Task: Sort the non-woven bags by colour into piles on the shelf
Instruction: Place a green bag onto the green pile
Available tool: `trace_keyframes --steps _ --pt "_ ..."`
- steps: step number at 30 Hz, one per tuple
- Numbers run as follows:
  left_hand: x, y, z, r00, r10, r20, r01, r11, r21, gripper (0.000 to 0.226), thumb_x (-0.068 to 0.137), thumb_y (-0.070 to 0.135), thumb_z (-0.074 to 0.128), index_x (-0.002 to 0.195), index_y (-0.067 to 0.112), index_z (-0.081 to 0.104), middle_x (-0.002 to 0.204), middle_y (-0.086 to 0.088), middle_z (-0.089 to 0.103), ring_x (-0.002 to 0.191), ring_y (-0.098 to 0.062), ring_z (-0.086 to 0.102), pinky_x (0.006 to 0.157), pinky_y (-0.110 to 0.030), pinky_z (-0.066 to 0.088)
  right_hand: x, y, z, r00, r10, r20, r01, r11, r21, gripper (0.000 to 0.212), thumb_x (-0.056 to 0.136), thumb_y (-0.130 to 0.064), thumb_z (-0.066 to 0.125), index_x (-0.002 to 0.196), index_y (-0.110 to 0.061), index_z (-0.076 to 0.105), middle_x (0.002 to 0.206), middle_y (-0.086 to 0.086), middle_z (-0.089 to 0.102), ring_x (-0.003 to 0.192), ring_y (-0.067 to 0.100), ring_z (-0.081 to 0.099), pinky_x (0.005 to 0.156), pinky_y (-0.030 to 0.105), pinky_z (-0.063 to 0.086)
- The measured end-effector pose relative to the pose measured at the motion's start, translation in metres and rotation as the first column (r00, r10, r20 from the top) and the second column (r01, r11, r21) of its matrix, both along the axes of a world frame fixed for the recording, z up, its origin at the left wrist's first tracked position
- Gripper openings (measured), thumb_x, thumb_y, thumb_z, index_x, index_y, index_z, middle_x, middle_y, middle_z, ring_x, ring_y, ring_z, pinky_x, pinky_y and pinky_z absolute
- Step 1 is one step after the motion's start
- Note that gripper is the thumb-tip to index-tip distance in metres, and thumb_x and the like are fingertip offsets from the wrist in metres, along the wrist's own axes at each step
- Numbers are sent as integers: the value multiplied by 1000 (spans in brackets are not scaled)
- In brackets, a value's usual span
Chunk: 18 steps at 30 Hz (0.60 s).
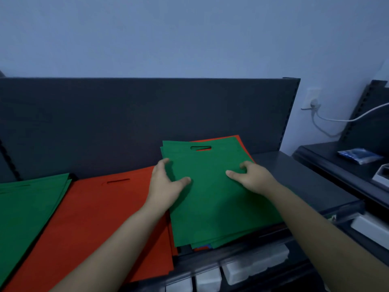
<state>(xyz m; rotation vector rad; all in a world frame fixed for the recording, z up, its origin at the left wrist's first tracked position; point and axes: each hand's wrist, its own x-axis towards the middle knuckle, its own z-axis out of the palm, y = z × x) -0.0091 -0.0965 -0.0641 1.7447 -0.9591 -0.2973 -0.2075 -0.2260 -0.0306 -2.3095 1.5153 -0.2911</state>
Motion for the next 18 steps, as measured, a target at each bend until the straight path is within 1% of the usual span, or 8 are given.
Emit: trace_keyframes --steps 1,4,7,9,11,13,16,18 --pt "0 1 -2 999 17 -36 -18 999 -37 75 72 15 82 136 13 44 135 -3 50 120 -22 52 103 -36 43 -2 -2 1 1000 -8 -14 8 1000 -2 85 88 -66 46 147 -8 31 151 12 38 137 31 37 109 40 33" --pt "0 6 -6 984 32 -177 -56 989 -133 81 73 -1 78 141 12 36 133 4 46 107 -16 54 88 -30 47 -6 -3 -1 995 0 -103 1 1000 11 91 88 -71 39 151 -7 22 154 12 33 138 31 35 110 43 32" --pt "0 8 -3 935 63 -350 -132 975 -177 97 69 0 82 147 12 24 133 5 43 107 -20 55 88 -37 51 -3 5 -2 994 94 -49 -93 995 24 91 87 -72 41 152 -10 22 156 9 29 141 29 33 110 38 31" --pt "0 9 -3 909 62 -412 -139 977 -160 101 71 2 82 149 10 17 129 4 39 106 -18 52 81 -31 50 -3 9 0 994 113 3 -113 992 47 90 85 -72 43 152 -14 24 157 6 29 141 28 32 111 37 30" --pt "-1 10 -6 897 51 -439 -131 979 -154 98 73 1 80 148 8 17 126 2 38 105 -17 50 72 -23 44 -7 8 -1 997 74 35 -76 996 44 91 85 -72 44 152 -14 22 157 7 29 141 29 31 113 41 30" --pt "-3 11 -8 881 37 -473 -123 980 -154 96 73 1 80 148 8 19 129 -4 45 104 -20 53 76 -25 44 -12 7 -5 1000 12 -7 -12 1000 9 94 85 -74 41 152 -12 19 155 10 31 139 32 34 110 46 34" --pt "-3 9 -9 851 -29 -524 -73 982 -172 90 74 0 79 145 11 25 121 -7 58 94 -23 62 78 -33 50 -10 11 -15 998 0 -69 -3 999 -44 99 84 -76 38 152 -7 20 150 13 39 133 32 42 103 40 41" --pt "-2 9 -9 875 -43 -482 -44 985 -167 87 74 3 79 143 15 27 118 -4 58 97 -23 62 80 -34 52 -4 15 -17 999 22 -44 -25 998 -61 101 82 -78 39 151 -7 23 149 12 41 133 31 43 102 38 42"
